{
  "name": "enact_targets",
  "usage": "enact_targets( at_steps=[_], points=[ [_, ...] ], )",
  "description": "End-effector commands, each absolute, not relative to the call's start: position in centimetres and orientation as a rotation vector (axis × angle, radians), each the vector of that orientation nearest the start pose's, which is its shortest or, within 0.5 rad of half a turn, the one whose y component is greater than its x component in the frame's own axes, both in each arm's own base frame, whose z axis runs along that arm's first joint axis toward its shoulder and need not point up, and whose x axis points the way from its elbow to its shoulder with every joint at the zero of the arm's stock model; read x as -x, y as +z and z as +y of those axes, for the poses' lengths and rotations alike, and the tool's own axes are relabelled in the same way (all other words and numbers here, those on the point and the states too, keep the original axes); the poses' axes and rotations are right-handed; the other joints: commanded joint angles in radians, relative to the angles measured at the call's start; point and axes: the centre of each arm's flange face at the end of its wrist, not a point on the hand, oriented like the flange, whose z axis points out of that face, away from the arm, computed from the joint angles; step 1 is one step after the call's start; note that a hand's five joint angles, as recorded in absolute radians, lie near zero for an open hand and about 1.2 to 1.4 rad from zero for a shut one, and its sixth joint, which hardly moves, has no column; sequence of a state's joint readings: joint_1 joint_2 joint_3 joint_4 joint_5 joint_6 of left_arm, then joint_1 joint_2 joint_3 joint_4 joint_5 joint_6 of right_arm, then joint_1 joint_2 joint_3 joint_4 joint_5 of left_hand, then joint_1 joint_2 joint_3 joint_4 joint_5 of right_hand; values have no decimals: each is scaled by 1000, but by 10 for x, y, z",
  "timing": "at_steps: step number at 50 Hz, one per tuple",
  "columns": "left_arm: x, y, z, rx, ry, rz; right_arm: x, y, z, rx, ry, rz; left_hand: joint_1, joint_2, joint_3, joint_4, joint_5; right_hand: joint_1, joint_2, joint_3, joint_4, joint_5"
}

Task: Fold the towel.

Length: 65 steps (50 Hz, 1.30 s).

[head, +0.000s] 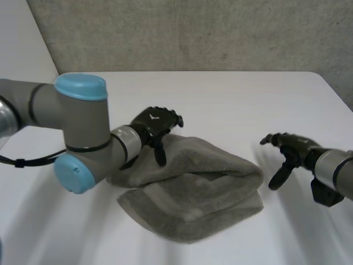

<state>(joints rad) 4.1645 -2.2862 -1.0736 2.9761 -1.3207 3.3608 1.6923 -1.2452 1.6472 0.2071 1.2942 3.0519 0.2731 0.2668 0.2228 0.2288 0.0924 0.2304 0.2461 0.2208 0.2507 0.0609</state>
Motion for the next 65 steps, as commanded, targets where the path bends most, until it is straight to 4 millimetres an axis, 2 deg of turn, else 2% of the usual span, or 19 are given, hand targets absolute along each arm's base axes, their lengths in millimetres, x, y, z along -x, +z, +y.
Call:
enact_targets(
  at_steps=[1,5,11,16,19,23,26,29,32,34,38,40,47,49,53,54,55,56,65],
  points=[
    [364,161,-257,-1567,-1821,2600,-207,157,-262,468,-1207,2480,160,166,-48,-54,166,-56,-72,-46,-76,-61],
    [368,159,-247,-1640,-1797,2624,-216,157,-257,439,-1164,2437,460,466,-48,-54,466,84,68,-46,-76,79],
    [367,162,-239,-1659,-1773,2639,-234,162,-249,496,-1114,2292,1107,1113,-48,-54,1113,1143,1128,-46,-76,1138],
    [359,187,-254,-1507,-1896,2571,-244,184,-275,594,-1278,2186,1123,1129,-48,-54,1129,1166,1150,-46,-76,1161],
    [342,217,-286,-1182,-2096,2414,-247,197,-285,632,-1364,2159,1123,1129,-48,-54,1129,1166,1150,-46,-76,1161],
    [333,246,-296,-933,-2270,2297,-259,259,-305,769,-1681,2021,1123,1129,-48,-54,1129,1166,1150,-46,-76,1161],
    [328,264,-290,-835,-2367,2268,-269,297,-298,860,-1831,1882,1123,1129,-48,-54,1129,1166,1150,-46,-76,1161],
    [321,275,-279,-796,-2406,2286,-275,311,-290,908,-1884,1816,1123,1129,-48,-54,1129,1166,1150,-46,-76,1161],
    [312,288,-262,-765,-2441,2285,-302,328,-255,1082,-1971,1583,1123,1129,-48,-54,1129,1166,1150,-46,-76,1161],
    [300,289,-246,-747,-2447,2294,-318,318,-214,1274,-1988,1448,1123,1129,-48,-54,1129,1166,1150,-46,-76,1161],
    [289,275,-229,-769,-2400,2328,-316,292,-186,1469,-1965,1431,1123,1129,-48,-54,1129,1166,1150,-46,-76,1161],
    [280,254,-210,-807,-2315,2389,-306,259,-167,1639,-1885,1480,1123,1129,-48,-54,1129,1166,1150,-46,-76,1161],
    [269,219,-188,-866,-2145,2495,-278,194,-139,1898,-1522,1703,1123,1129,-48,-54,1129,1166,1150,-46,-76,1161],
    [267,217,-191,-852,-2132,2495,-266,178,-148,1910,-1403,1842,881,888,-48,-54,888,1166,1150,-46,-76,1161],
    [262,220,-203,-802,-2137,2479,-253,182,-166,1867,-1401,1961,585,591,-48,-54,591,929,913,-46,-76,924],
    [258,222,-211,-763,-2143,2469,-248,185,-175,1845,-1415,2000,522,529,-48,-54,528,409,393,-46,-76,404],
    [258,222,-212,-763,-2144,2469,-248,186,-175,1844,-1416,2000,522,528,-48,-54,528,404,388,-46,-76,399],
    [255,225,-218,-735,-2150,2457,-246,190,-180,1829,-1438,2017,504,511,-48,-54,510,-56,-72,-46,-76,-61],
    [265,226,-240,-725,-2181,2435,-240,240,-192,1557,-1675,2022,328,335,-48,-54,334,-56,-72,-46,-76,-61]
  ],
)
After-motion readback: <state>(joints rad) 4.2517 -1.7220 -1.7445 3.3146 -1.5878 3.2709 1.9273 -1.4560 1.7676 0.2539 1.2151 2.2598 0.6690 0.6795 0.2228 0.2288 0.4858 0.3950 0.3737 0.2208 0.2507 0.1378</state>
